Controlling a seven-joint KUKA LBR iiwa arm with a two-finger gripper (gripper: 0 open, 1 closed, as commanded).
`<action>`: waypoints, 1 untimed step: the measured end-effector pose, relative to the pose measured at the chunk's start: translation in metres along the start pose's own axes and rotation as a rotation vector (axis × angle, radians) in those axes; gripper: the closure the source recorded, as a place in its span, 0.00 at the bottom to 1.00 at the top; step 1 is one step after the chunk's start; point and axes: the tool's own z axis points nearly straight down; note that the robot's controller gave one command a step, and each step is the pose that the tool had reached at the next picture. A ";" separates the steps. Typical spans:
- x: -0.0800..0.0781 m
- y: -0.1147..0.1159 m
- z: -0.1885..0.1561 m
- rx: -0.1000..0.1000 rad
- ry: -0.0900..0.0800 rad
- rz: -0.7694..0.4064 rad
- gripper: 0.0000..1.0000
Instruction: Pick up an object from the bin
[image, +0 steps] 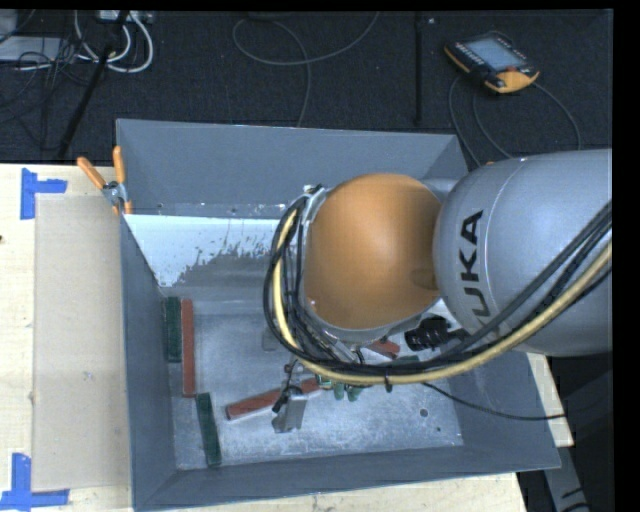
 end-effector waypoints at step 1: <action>-0.005 0.005 0.053 -0.002 -0.006 0.026 0.00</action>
Offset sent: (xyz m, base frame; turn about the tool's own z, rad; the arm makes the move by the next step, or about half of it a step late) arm 0.0071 -0.0058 -0.1335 0.0979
